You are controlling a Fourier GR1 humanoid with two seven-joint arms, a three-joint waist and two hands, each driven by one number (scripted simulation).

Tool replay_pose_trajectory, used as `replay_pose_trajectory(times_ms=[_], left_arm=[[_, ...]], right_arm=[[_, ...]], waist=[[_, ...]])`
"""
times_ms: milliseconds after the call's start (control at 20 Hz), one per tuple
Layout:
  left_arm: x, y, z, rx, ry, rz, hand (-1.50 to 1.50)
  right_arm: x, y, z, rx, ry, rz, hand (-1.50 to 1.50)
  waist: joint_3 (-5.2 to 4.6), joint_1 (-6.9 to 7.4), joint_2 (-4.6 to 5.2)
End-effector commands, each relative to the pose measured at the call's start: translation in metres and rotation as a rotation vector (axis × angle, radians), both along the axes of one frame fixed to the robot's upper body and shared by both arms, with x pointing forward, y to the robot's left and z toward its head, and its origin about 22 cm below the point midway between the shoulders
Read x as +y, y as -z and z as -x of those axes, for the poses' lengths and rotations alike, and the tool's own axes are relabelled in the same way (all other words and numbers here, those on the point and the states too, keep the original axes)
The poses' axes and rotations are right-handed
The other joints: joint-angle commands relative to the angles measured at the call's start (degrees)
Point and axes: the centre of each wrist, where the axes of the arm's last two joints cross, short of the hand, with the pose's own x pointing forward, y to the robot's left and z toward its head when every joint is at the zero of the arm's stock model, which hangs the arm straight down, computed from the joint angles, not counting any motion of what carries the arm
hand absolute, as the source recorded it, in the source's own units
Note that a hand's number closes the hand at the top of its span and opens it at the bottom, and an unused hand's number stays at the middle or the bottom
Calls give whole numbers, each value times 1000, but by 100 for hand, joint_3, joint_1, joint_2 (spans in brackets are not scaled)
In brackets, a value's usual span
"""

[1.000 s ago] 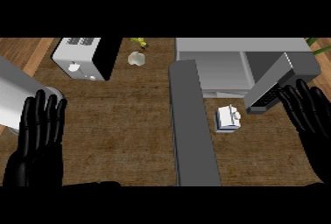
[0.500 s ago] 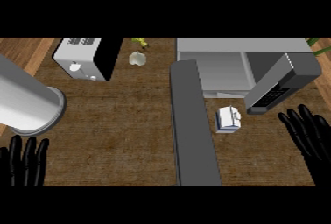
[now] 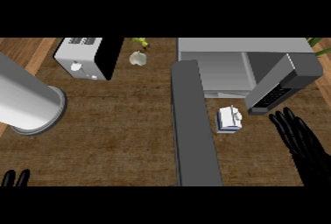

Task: Pick up the milk, place it into the microwave and close the microwave

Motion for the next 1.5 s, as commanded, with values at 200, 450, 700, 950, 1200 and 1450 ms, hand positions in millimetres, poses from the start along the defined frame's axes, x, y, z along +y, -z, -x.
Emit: replay_pose_trajectory(times_ms=[200, 450, 700, 950, 1200, 1450], left_arm=[[11, 20, 28, 2, -16, 1, -150], [16, 11, 49, 9, 1, -14, -150], [12, 7, 53, -4, -13, -10, -150], [13, 16, 51, -15, -5, -9, -150], [15, 35, 54, 4, -2, -4, -150], [26, 21, 66, -8, -19, -15, -150]], right_arm=[[18, 25, -36, 21, 54, 53, -150], [18, 48, -43, 30, 51, 99, -150], [16, 73, -76, 43, 63, 124, -150], [18, 87, -94, 43, 111, 156, -150], [13, 112, -104, 63, 183, 171, -150], [0, 130, -122, 70, 175, 204, -150]], waist=[[-1, 53, 3], [2, 47, -1], [5, 62, 10], [4, 43, 13], [3, 27, 16], [5, 65, 18]])
